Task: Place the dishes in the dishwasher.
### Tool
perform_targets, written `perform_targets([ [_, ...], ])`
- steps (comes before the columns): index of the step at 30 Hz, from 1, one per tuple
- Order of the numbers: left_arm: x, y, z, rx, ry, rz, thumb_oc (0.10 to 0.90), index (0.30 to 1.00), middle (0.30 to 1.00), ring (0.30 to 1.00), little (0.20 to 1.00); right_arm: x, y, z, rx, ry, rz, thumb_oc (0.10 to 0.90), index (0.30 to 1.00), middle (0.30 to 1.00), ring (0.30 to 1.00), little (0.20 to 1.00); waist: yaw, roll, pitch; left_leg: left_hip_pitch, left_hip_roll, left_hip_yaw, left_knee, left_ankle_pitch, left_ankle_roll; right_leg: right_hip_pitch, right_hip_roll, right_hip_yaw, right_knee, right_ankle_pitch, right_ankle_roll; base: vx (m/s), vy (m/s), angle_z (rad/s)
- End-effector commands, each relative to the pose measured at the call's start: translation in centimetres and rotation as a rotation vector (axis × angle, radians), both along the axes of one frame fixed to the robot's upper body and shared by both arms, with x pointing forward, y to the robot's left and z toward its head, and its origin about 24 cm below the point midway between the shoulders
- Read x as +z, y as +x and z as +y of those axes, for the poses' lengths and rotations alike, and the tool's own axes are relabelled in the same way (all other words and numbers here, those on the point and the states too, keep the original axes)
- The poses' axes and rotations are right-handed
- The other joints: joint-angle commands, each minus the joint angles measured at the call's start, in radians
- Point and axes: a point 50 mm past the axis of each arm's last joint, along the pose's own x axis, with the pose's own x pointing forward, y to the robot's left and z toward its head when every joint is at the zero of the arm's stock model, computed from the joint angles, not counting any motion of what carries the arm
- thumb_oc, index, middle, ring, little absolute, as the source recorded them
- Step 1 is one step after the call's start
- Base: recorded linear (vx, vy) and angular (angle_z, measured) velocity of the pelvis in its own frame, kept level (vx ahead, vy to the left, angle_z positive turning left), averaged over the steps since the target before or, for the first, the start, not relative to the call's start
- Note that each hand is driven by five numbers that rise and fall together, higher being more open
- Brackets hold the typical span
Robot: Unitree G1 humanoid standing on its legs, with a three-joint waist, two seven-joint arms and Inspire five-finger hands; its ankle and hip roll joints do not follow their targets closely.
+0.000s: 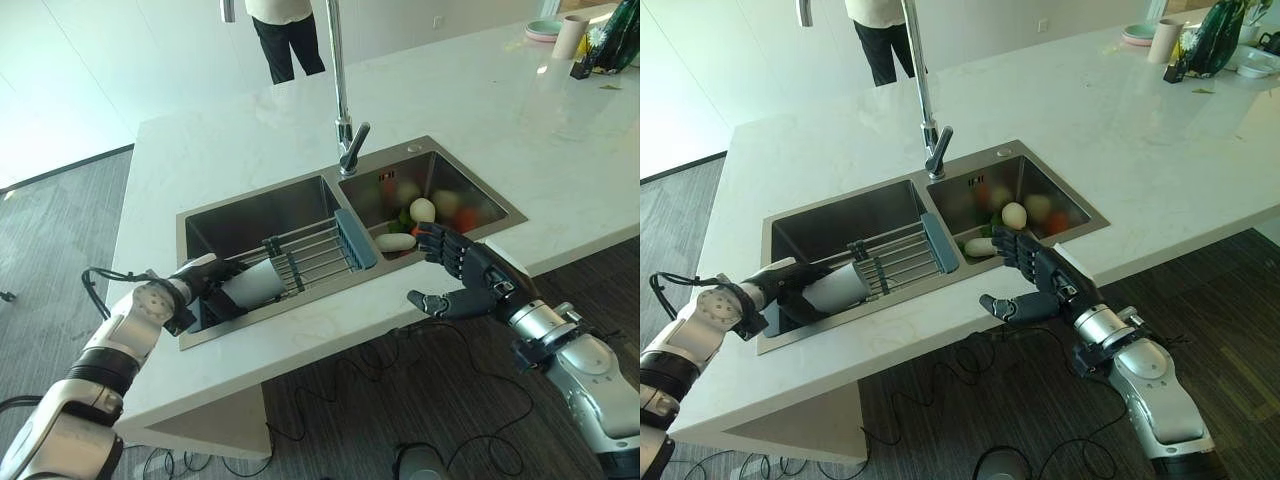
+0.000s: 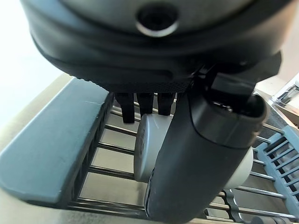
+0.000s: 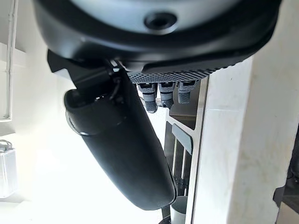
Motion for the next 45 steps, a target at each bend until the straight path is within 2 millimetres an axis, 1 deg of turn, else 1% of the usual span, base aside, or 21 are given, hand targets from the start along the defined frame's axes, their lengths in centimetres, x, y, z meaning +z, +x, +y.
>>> perform_targets([
  [1, 5.7, 2.5, -0.4, -0.022, 0.049, -0.238, 0.4, 0.3, 0.3, 0.3, 0.3, 4.8, 0.9, 0.9, 0.068, 0.056, -0.233, 0.8, 0.9, 0.9, 0.9, 0.9, -0.009, 0.004, -0.079, 0.011, 0.08, -0.077, 0.117, -0.121, -0.042, 0.043, -0.029, -0.017, -0.046, 0.02, 0.075, 0.0, 0.0, 0.0],
  [7, 5.5, 2.3, -0.4, -0.018, 0.058, -0.259, 0.4, 0.3, 0.3, 0.3, 0.3, 4.5, 0.8, 0.9, 0.065, 0.051, -0.229, 0.8, 0.9, 0.9, 0.9, 0.9, -0.009, 0.001, -0.08, 0.011, 0.08, -0.077, 0.117, -0.121, -0.04, 0.042, -0.027, -0.016, -0.046, 0.021, 0.074, 0.0, 0.0, 0.0],
  [11, 5.7, 2.3, -0.3, -0.018, 0.085, -0.276, 0.4, 0.3, 0.3, 0.3, 0.3, 4.5, 0.8, 0.8, 0.064, 0.046, -0.227, 0.8, 0.9, 0.9, 0.9, 0.9, -0.009, 0.0, -0.079, 0.012, 0.081, -0.076, 0.117, -0.121, -0.04, 0.042, -0.027, -0.016, -0.046, 0.021, 0.075, 0.0, 0.0, 0.0],
  [18, 6.7, 2.1, 0.1, 0.001, 0.069, -0.369, 0.4, 0.3, 0.3, 0.3, 0.3, 4.4, 0.7, 0.6, 0.056, 0.041, -0.221, 0.8, 0.9, 0.9, 0.9, 0.9, -0.004, -0.002, -0.078, 0.01, 0.08, -0.079, 0.117, -0.121, -0.041, 0.042, -0.029, -0.017, -0.046, 0.021, 0.076, 0.0, 0.0, 0.0],
  [23, 8.4, 1.6, 0.8, 0.052, -0.004, -0.516, 0.4, 0.3, 0.3, 0.3, 0.3, 4.2, 0.6, 0.3, 0.041, 0.038, -0.221, 0.8, 0.9, 0.9, 0.9, 0.9, 0.007, -0.005, -0.078, 0.007, 0.08, -0.086, 0.117, -0.12, -0.043, 0.043, -0.032, -0.022, -0.046, 0.019, 0.075, 0.0, 0.0, 0.0],
  [29, 10.8, 0.4, 2.2, 0.143, -0.086, -0.729, 0.4, 0.3, 0.3, 0.3, 0.3, 4.3, 0.4, -0.1, 0.024, 0.035, -0.224, 0.8, 0.9, 0.9, 0.9, 0.9, 0.023, -0.009, -0.077, 0.003, 0.079, -0.1, 0.117, -0.118, -0.047, 0.046, -0.039, -0.034, -0.046, 0.017, 0.074, 0.0, 0.0, 0.0],
  [30, 11.6, -0.1, 2.4, 0.163, -0.15, -0.805, 0.4, 0.3, 0.3, 0.3, 0.3, 4.3, 0.4, 0.0, 0.014, 0.038, -0.23, 0.8, 0.9, 0.9, 0.9, 0.9, 0.033, -0.012, -0.077, 0.001, 0.08, -0.107, 0.117, -0.117, -0.05, 0.049, -0.042, -0.041, -0.046, 0.015, 0.073, -0.01, -0.007, 0.05],
  [32, 11.7, -0.4, 2.0, 0.162, -0.213, -0.843, 0.4, 0.3, 0.3, 0.3, 0.3, 4.4, 0.3, 0.0, 0.007, 0.043, -0.241, 0.8, 0.9, 0.9, 0.9, 0.9, 0.037, -0.014, -0.076, -0.001, 0.08, -0.113, 0.117, -0.117, -0.05, 0.051, -0.044, -0.046, -0.046, 0.012, 0.072, 0.0, -0.006, 0.1],
  [34, 11.8, -0.6, 1.8, 0.158, -0.234, -0.86, 0.4, 0.3, 0.3, 0.3, 0.3, 4.4, 0.2, -0.1, 0.003, 0.047, -0.247, 0.8, 0.9, 0.9, 0.9, 0.9, 0.039, -0.014, -0.076, -0.001, 0.079, -0.116, 0.117, -0.117, -0.05, 0.052, -0.045, -0.048, -0.046, 0.011, 0.071, 0.01, -0.02, 0.14],
  [35, 12.2, -2.0, 0.5, 0.127, -0.354, -0.958, 0.4, 0.3, 0.3, 0.3, 0.3, 4.9, -0.2, -0.1, -0.018, 0.095, -0.297, 0.8, 0.9, 0.9, 0.9, 0.9, 0.058, -0.019, -0.075, -0.004, 0.082, -0.13, 0.117, -0.114, -0.052, 0.06, -0.049, -0.061, -0.046, 0.005, 0.065, 0.0, -0.059, 0.13],
  [36, 12.2, -2.3, 0.1, 0.117, -0.367, -0.98, 0.4, 0.3, 0.3, 0.3, 0.3, 5.0, -0.4, 0.0, -0.023, 0.108, -0.315, 0.8, 0.9, 0.9, 0.9, 0.9, 0.066, -0.023, -0.076, -0.011, 0.083, -0.132, 0.117, -0.106, -0.053, 0.055, -0.05, -0.064, -0.046, 0.01, 0.062, 0.01, -0.115, 0.21],
  [37, 11.8, -3.5, -0.5, 0.098, -0.38, -0.997, 0.4, 0.3, 0.3, 0.3, 0.3, 5.0, -0.9, 0.0, -0.034, 0.132, -0.336, 0.8, 0.9, 0.9, 0.9, 0.9, 0.079, -0.027, -0.079, -0.015, 0.084, -0.143, 0.117, -0.103, -0.055, 0.058, -0.051, -0.073, -0.046, 0.007, 0.059, 0.0, -0.105, 0.26],
  [41, 11.2, -5.1, -1.7, 0.088, -0.394, -1.013, 0.4, 0.3, 0.3, 0.3, 0.3, 5.1, -1.5, 0.2, -0.052, 0.15, -0.368, 0.8, 0.9, 0.9, 0.9, 0.9, 0.106, -0.043, -0.075, -0.018, 0.091, -0.166, 0.117, -0.093, -0.06, 0.071, -0.054, -0.097, -0.046, 0.001, 0.053, 0.01, -0.144, 0.32],
  [43, 10.3, -6.2, -2.2, 0.106, -0.453, -0.985, 0.4, 0.3, 0.3, 0.3, 0.3, 5.3, -1.8, 0.3, -0.084, 0.164, -0.391, 0.8, 0.9, 0.9, 0.9, 0.9, 0.14, -0.055, -0.068, -0.026, 0.102, -0.187, 0.117, -0.078, -0.069, 0.08, -0.052, -0.125, -0.046, -0.004, 0.045, -0.02, -0.225, 0.41],
  [45, 9.8, -6.6, -2.3, 0.133, -0.495, -0.975, 0.4, 0.3, 0.3, 0.3, 0.3, 5.4, -1.9, 0.4, -0.09, 0.172, -0.398, 0.8, 0.9, 0.9, 0.9, 0.9, 0.151, -0.058, -0.067, -0.033, 0.106, -0.199, 0.117, -0.07, -0.073, 0.083, -0.051, -0.141, -0.046, -0.007, 0.04, -0.01, -0.183, 0.43],
])
